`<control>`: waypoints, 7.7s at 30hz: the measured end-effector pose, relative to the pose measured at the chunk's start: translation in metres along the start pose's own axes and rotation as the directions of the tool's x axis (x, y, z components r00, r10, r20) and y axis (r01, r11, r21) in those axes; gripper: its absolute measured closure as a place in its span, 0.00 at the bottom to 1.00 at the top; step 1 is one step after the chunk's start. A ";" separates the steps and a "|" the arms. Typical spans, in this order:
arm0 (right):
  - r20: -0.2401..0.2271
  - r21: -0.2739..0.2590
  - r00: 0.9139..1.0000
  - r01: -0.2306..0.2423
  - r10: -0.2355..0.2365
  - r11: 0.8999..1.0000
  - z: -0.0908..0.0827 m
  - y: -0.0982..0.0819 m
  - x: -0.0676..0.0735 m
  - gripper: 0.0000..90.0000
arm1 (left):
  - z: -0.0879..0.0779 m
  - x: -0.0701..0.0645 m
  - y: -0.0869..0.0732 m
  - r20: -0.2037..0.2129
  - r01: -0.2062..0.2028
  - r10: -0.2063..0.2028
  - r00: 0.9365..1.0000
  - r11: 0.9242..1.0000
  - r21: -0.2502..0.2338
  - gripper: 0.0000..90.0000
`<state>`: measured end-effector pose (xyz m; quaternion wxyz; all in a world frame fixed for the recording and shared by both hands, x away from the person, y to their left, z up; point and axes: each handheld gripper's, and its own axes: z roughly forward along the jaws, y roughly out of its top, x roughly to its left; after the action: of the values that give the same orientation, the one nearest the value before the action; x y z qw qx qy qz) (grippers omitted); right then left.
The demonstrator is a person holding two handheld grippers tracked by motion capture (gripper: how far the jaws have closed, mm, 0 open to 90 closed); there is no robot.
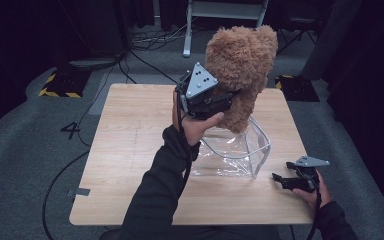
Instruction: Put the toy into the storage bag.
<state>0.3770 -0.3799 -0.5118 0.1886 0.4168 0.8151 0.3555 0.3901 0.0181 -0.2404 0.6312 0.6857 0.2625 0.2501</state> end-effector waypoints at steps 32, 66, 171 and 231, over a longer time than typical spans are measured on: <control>-0.003 0.000 1.000 0.003 -0.003 1.000 0.000 0.000 0.000 0.20 | 0.041 -0.013 -0.048 0.052 0.056 -0.068 0.996 0.978 0.202 0.54; -0.002 -0.002 1.000 0.008 -0.008 1.000 0.000 0.000 0.000 0.20 | 0.073 -0.009 -0.051 0.206 -0.173 0.061 0.977 0.792 0.586 0.49; -0.002 -0.002 1.000 0.006 -0.006 1.000 0.000 0.000 0.000 0.20 | -0.007 0.037 -0.062 0.182 -0.202 0.118 0.976 0.801 0.564 0.23; -0.002 -0.002 1.000 0.006 -0.006 1.000 0.000 0.000 0.000 0.20 | -0.054 0.067 -0.126 0.006 -0.149 0.187 0.982 0.762 0.630 0.19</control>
<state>0.3766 -0.3800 -0.5119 0.1893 0.4140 0.8160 0.3561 0.3974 0.1108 -0.3608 0.3338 0.8699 0.2863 0.2232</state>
